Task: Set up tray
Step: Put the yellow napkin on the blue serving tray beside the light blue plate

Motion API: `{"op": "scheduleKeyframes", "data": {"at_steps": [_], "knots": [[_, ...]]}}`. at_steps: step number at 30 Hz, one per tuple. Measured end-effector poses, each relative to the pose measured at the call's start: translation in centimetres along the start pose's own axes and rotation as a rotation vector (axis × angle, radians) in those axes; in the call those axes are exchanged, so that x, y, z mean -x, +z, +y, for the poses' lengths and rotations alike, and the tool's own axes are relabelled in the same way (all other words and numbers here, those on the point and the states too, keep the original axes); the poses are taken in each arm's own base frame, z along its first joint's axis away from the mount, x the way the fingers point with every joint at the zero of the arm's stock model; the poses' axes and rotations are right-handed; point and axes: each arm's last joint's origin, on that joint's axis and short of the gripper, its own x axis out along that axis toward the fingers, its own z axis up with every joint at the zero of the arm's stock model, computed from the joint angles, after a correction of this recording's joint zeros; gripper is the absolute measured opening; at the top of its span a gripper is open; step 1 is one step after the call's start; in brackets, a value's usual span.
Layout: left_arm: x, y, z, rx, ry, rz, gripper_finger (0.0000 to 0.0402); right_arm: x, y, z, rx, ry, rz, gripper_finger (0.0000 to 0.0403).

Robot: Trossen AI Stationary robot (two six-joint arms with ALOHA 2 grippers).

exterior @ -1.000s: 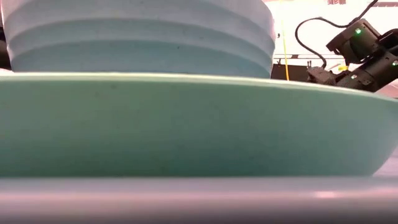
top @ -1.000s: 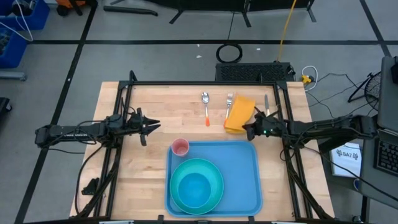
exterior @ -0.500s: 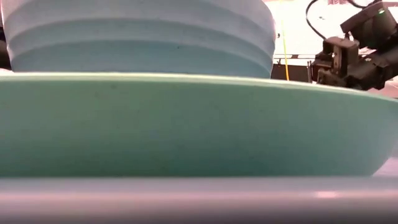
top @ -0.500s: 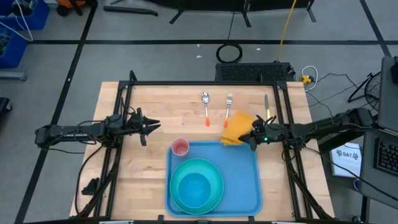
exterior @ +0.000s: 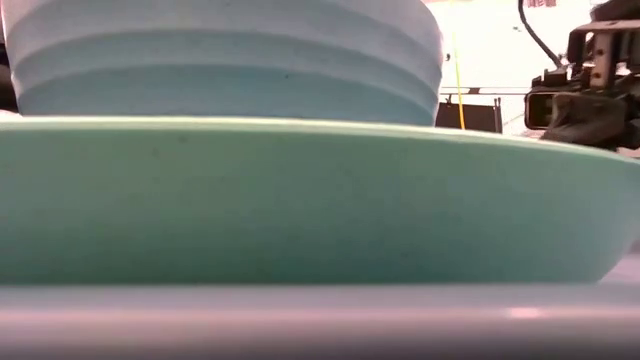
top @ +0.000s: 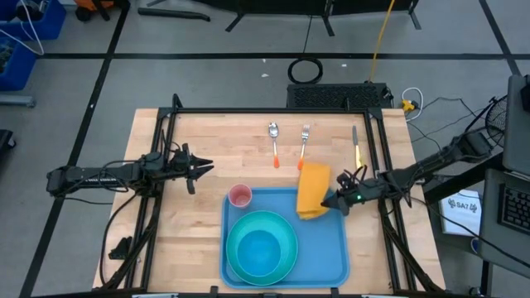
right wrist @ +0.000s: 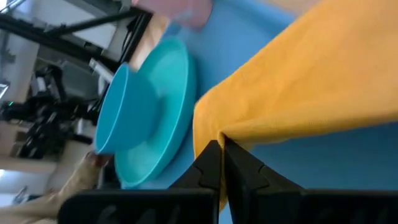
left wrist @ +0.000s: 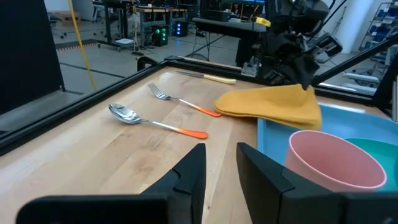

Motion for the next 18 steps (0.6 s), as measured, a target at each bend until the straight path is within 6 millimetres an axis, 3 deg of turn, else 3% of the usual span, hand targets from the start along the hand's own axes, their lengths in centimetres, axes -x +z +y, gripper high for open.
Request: {"op": "scheduleKeyframes", "data": {"at_steps": [5,18], "knots": [[0.0,0.0,0.0,0.0,0.0,0.0,0.0093,0.2,-1.2,0.8,0.0,0.013,0.031,0.0],[0.0,0.0,0.0,0.0,0.0,0.0,0.0093,0.2,-3.0,5.9,0.128,-0.108,0.095,0.0]]}}
